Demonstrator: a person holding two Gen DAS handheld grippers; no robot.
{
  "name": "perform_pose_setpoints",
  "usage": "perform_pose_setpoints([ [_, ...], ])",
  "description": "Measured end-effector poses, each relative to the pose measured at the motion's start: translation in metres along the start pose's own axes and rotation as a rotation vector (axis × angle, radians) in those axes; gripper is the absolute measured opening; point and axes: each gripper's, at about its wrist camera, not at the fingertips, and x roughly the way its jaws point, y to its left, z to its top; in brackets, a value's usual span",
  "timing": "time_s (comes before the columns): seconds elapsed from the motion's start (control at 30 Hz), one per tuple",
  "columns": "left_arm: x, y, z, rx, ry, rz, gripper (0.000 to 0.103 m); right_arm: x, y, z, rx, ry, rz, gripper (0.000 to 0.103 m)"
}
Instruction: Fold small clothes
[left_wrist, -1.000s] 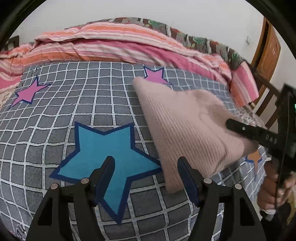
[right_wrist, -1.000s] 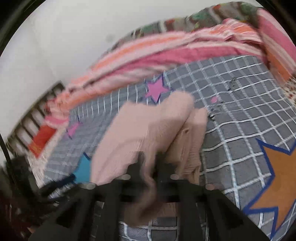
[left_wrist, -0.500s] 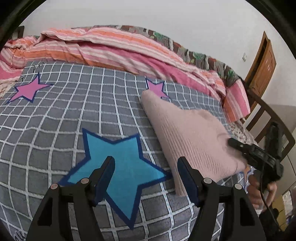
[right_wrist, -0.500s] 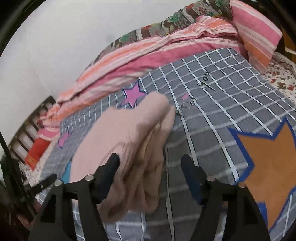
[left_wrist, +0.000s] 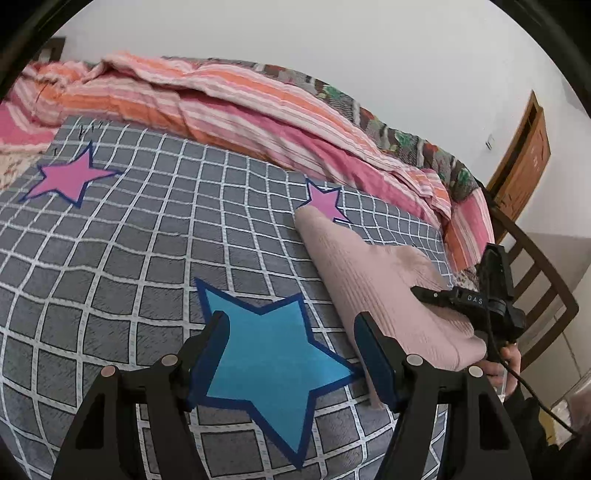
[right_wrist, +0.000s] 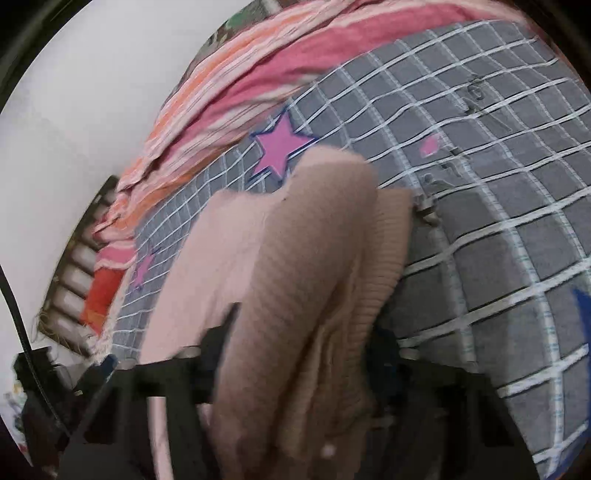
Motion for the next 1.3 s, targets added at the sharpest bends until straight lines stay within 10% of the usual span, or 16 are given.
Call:
perform_pose_setpoints([
  [0.6, -0.036, 0.037, 0.024, -0.034, -0.072, 0.096, 0.068, -0.030, 0.205, 0.045, -0.192, -0.154, -0.031, 0.034],
  [0.8, -0.030, 0.039, 0.019, 0.006, -0.049, 0.104, 0.068, 0.009, 0.164, 0.048, -0.052, -0.134, 0.184, 0.036],
  [0.97, -0.012, 0.027, -0.002, 0.081, 0.028, 0.111, 0.068, 0.059, 0.085, 0.019, 0.001, -0.021, -0.059, 0.038],
  [1.3, 0.014, -0.012, -0.039, 0.240, 0.116, 0.139, 0.068, -0.023, 0.097, -0.038, -0.204, -0.122, -0.036, 0.043],
])
